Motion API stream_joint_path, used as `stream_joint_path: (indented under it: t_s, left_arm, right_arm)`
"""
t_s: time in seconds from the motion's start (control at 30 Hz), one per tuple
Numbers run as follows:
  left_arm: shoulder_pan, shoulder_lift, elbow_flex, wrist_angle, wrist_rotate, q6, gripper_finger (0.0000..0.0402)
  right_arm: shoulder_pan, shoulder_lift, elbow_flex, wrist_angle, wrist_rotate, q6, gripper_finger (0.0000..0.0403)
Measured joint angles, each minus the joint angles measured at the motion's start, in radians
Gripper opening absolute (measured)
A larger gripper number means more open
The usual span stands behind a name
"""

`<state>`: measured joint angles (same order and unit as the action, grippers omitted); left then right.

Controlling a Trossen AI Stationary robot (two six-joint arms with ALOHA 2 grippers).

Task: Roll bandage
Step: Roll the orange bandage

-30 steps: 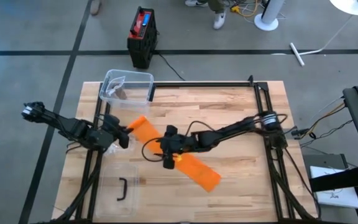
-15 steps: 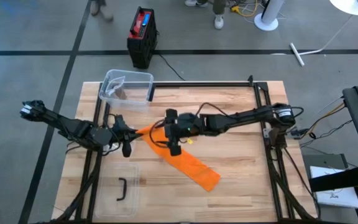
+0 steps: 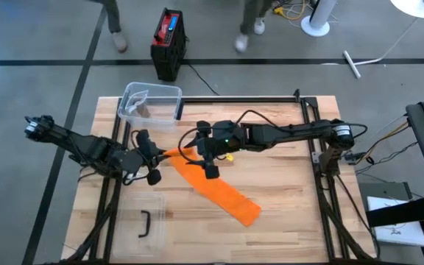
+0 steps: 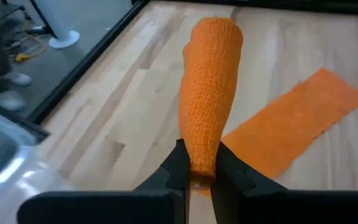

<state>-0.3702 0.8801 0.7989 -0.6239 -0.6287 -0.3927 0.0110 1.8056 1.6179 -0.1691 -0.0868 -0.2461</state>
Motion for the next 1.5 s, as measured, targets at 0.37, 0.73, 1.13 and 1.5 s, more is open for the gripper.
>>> stream_joint_path:
  t_s: [0.37, 0.73, 1.13, 1.5]
  left_arm:
    - [0.0, 0.071, 0.156, -0.045, -0.017, 0.111, 0.0028]
    - [0.027, 0.071, 0.162, -0.041, -0.097, 0.136, 0.0029]
    - [0.135, 0.063, 0.153, 0.018, -0.053, 0.34, 0.0033]
    - [0.268, -0.024, 0.198, 0.061, 0.272, 0.462, 0.0127]
  right_arm:
    - [-0.064, 0.004, 0.007, -0.019, -0.03, 0.001, 0.0243]
    - [-0.13, 0.003, 0.007, -0.048, -0.06, -0.054, 0.0173]
    - [-0.213, 0.004, 0.007, -0.013, -0.301, 0.018, 0.0053]
    - [-0.335, -0.004, 0.018, -0.004, -0.71, 0.244, 0.0037]
